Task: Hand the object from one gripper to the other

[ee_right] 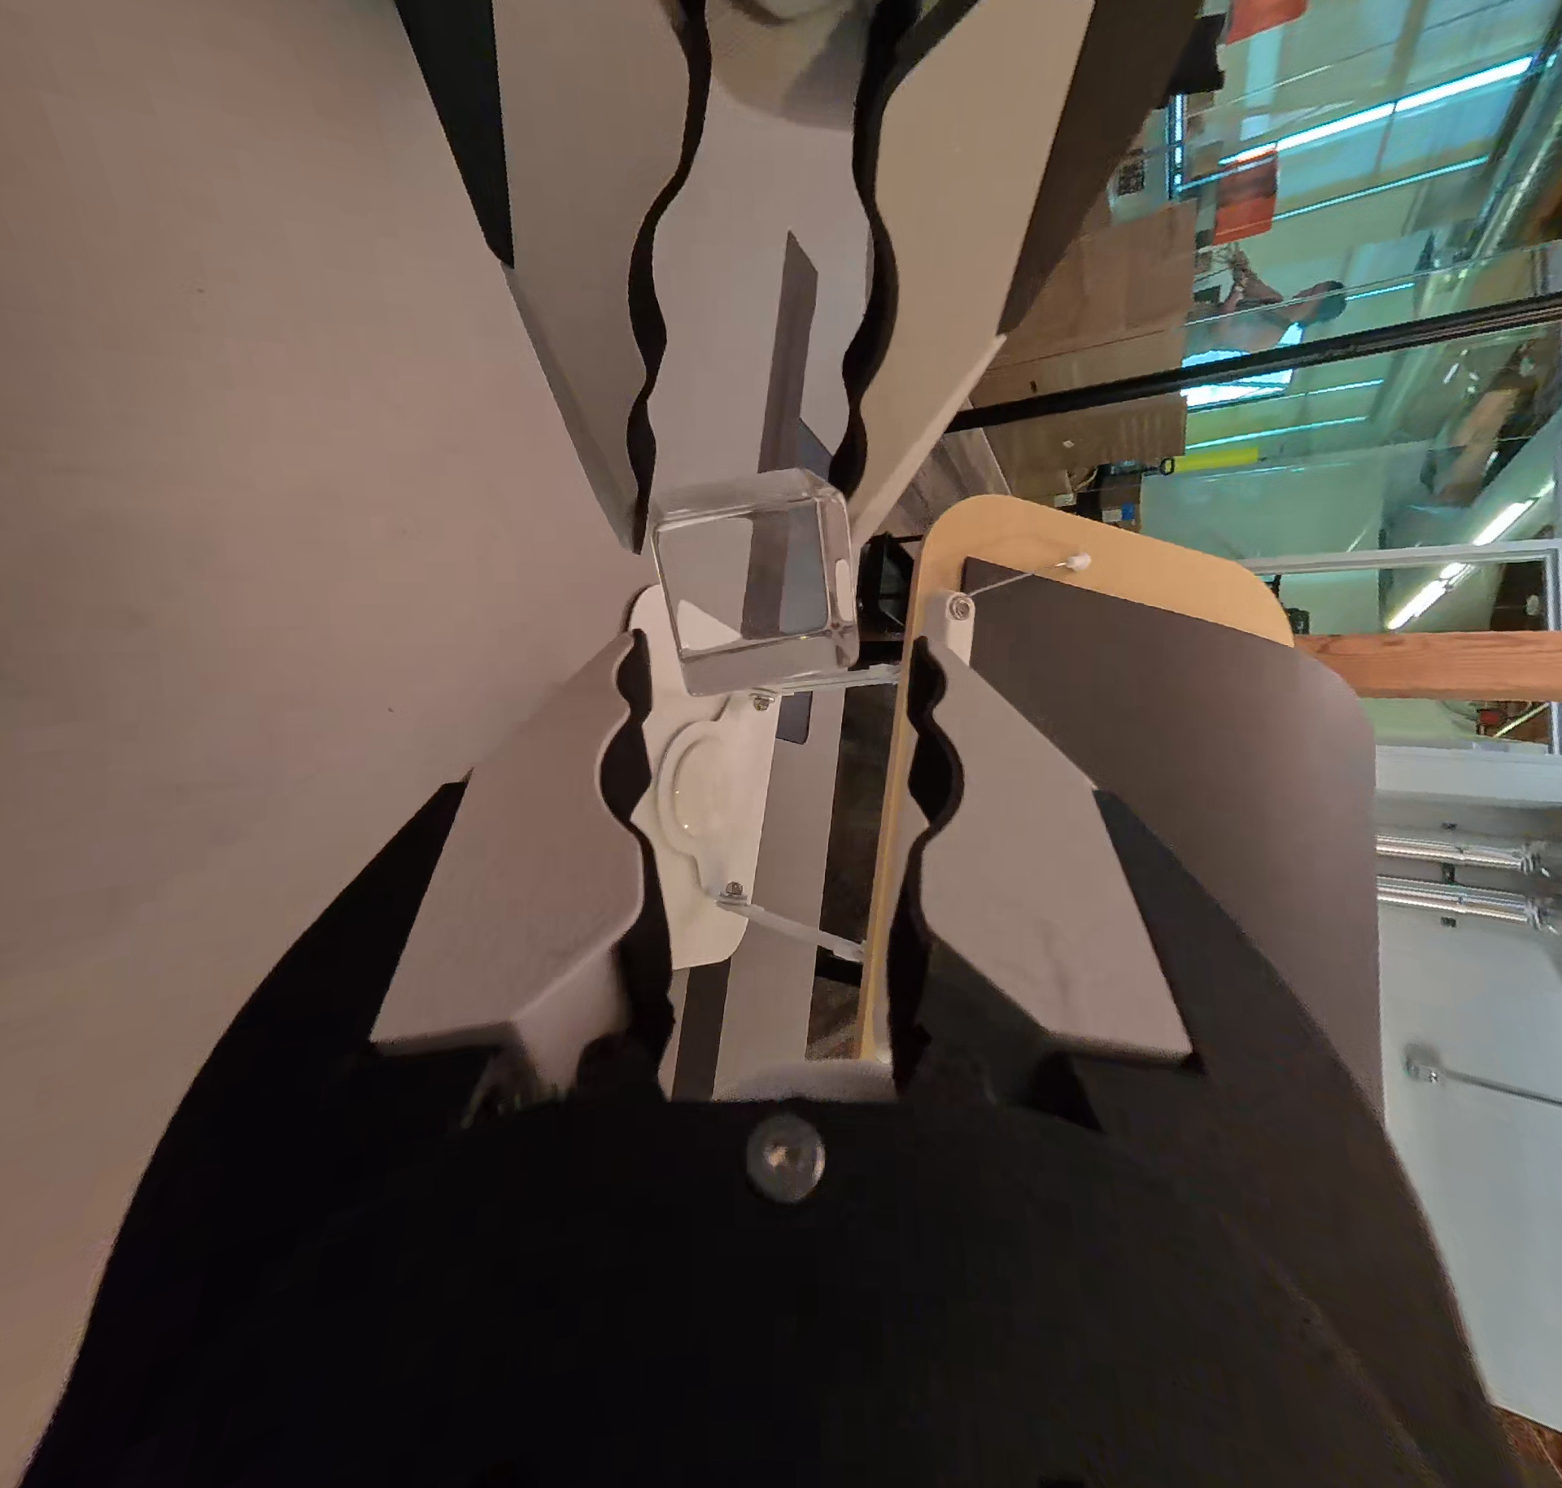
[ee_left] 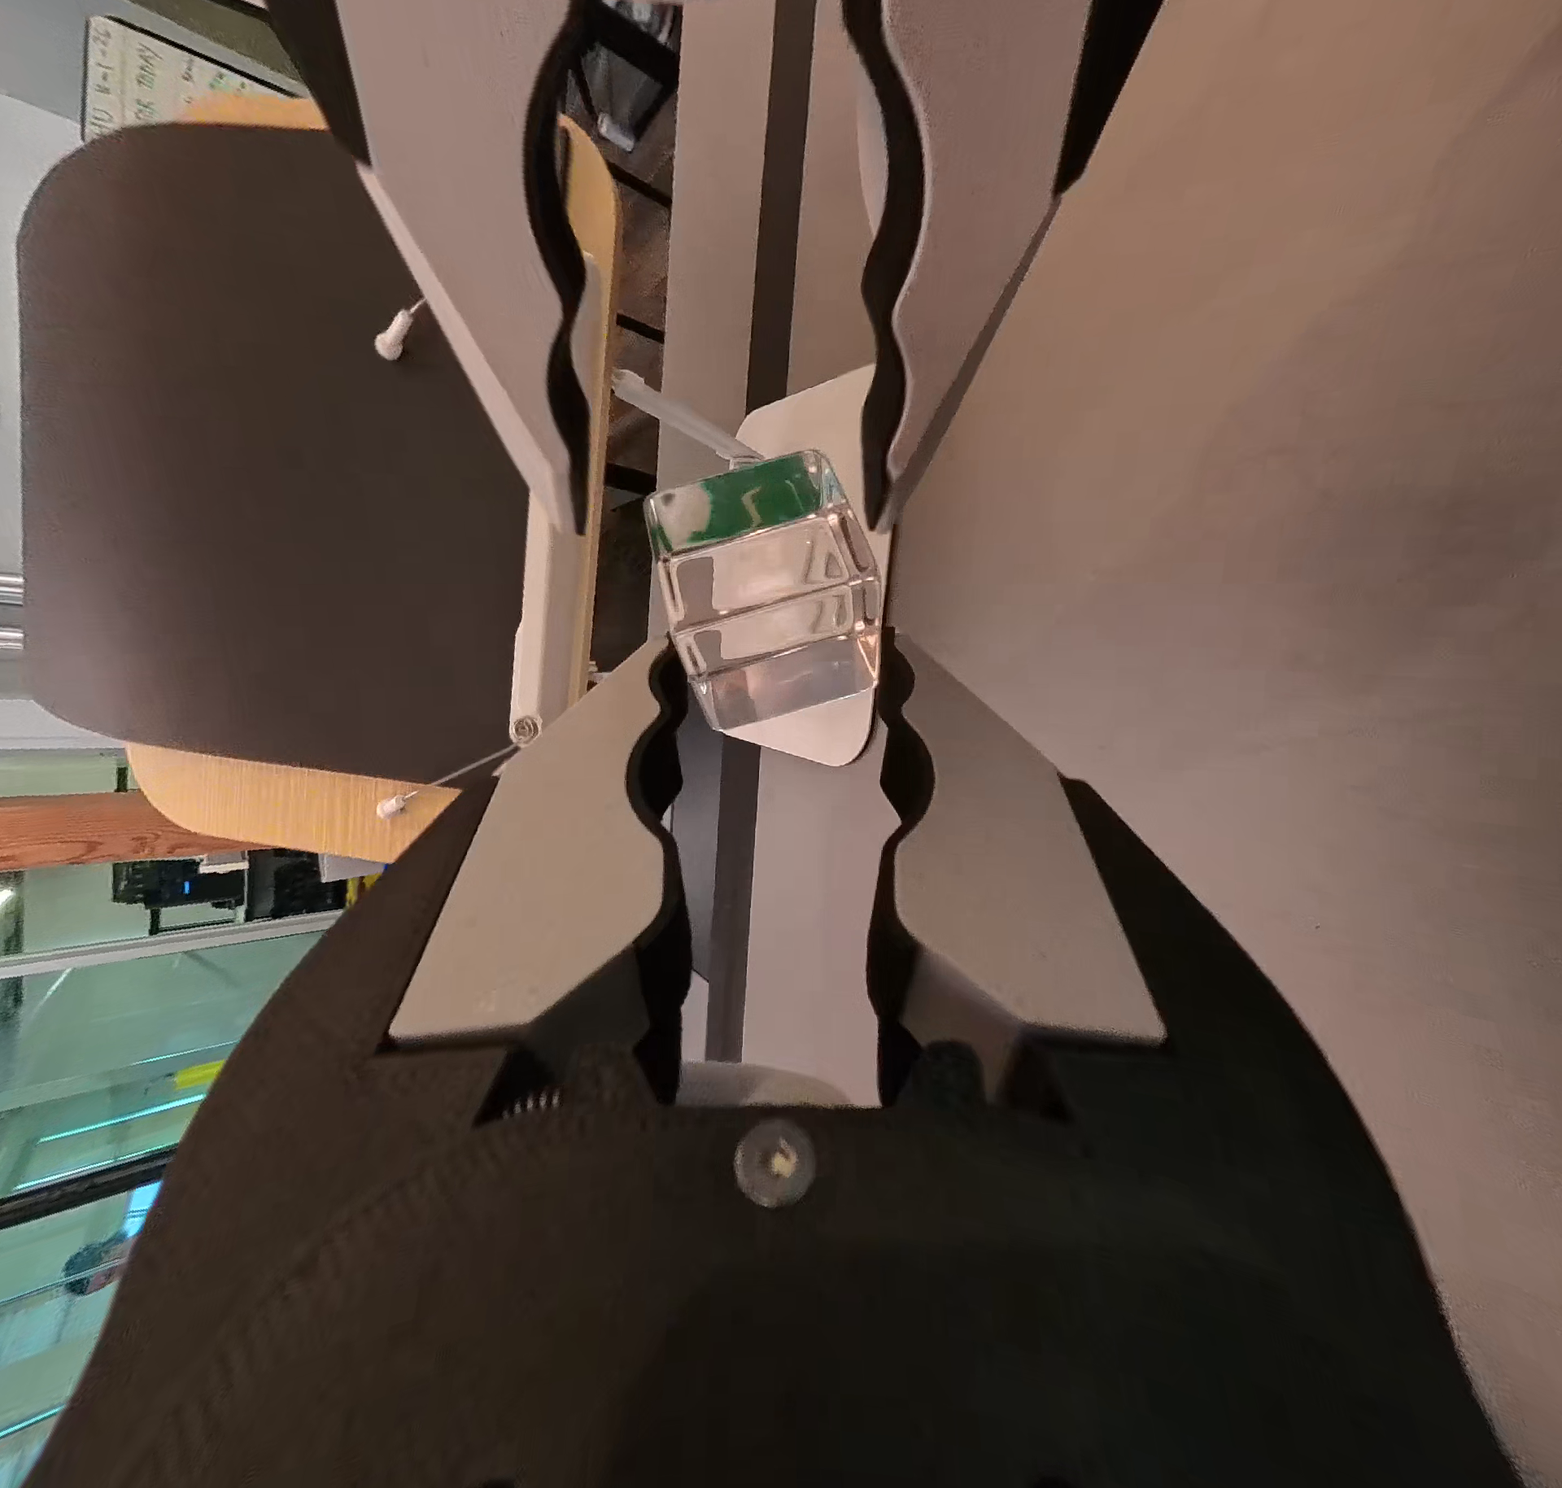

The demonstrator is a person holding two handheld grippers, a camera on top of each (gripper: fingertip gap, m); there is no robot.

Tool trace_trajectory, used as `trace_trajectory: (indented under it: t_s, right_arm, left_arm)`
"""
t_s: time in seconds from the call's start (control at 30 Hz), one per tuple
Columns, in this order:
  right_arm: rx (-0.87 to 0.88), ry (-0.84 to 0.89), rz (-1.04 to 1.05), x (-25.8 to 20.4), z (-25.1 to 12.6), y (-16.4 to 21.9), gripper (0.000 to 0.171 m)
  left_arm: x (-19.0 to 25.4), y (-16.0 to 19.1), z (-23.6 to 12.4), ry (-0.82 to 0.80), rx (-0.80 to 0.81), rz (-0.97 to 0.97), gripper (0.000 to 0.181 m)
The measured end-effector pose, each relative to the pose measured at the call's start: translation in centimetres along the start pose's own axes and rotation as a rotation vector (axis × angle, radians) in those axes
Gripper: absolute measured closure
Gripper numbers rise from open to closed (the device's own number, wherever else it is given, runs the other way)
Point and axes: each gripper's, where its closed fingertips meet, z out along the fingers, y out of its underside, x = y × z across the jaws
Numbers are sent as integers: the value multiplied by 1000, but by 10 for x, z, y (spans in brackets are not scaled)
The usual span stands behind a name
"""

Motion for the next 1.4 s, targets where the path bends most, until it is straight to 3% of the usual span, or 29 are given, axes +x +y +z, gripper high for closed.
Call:
trace_trajectory:
  t_s: [0.37,0.53,0.8,1.03,1.27,1.4]
  right_arm:
    - [-21,-122,-19,-26,11,1,127]
    - [-5,-87,51,-13,8,1,127]
    - [146,84,430,44,-8,18,127]
    - [473,13,851,68,-22,11,128]
    - [866,-176,1164,84,-47,-3,128]
    - [1038,-252,1125,80,-65,-14,128]
  left_arm:
    - [17,-7,2,51,-25,79,138]
    - [1,-8,1,-34,-2,61,138]
    - [-57,-15,-16,-350,73,3,112]
    - [-70,-11,-8,-448,95,-15,106]
    - [-67,-26,-6,-342,275,-268,114]
    - [-54,-49,-13,22,581,-703,114]
